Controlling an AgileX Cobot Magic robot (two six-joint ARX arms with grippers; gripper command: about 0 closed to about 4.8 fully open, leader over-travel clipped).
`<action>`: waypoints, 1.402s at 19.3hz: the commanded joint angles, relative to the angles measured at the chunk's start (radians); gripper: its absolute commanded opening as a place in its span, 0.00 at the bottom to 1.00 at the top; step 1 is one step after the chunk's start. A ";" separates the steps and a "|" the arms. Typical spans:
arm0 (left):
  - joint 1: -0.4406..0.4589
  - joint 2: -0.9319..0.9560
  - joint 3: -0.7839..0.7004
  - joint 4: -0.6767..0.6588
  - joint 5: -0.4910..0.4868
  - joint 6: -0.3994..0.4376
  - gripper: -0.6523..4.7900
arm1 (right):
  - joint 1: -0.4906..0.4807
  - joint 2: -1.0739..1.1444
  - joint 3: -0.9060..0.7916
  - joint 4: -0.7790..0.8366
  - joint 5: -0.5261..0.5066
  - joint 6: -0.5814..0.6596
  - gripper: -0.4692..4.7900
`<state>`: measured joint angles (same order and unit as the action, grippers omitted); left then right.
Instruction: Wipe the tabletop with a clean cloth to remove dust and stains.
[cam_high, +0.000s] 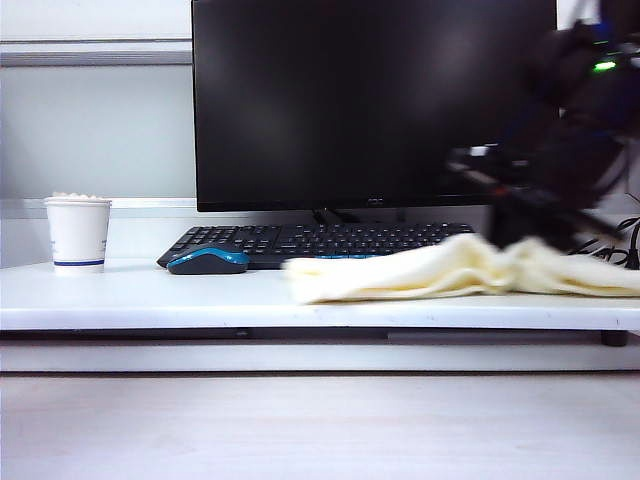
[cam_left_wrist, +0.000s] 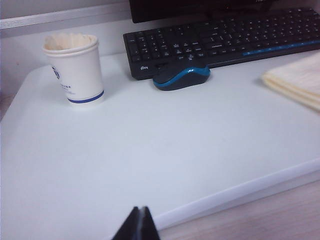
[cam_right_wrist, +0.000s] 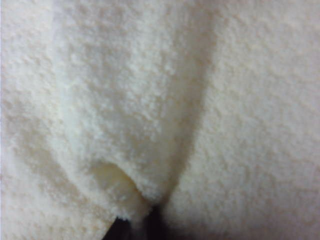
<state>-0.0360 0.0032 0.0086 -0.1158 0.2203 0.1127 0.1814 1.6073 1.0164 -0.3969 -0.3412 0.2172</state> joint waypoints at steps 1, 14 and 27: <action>0.001 0.000 0.000 0.013 0.001 0.000 0.11 | -0.040 -0.030 -0.004 -0.027 0.025 -0.020 0.07; 0.001 0.000 0.000 0.013 0.001 0.000 0.11 | 0.360 0.126 0.061 0.246 0.025 0.229 0.07; 0.001 0.000 0.000 0.013 0.005 -0.002 0.11 | 0.580 0.402 0.436 0.230 0.035 0.306 0.07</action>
<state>-0.0364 0.0032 0.0086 -0.1158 0.2207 0.1123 0.7597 2.0140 1.4506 -0.1566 -0.3073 0.5213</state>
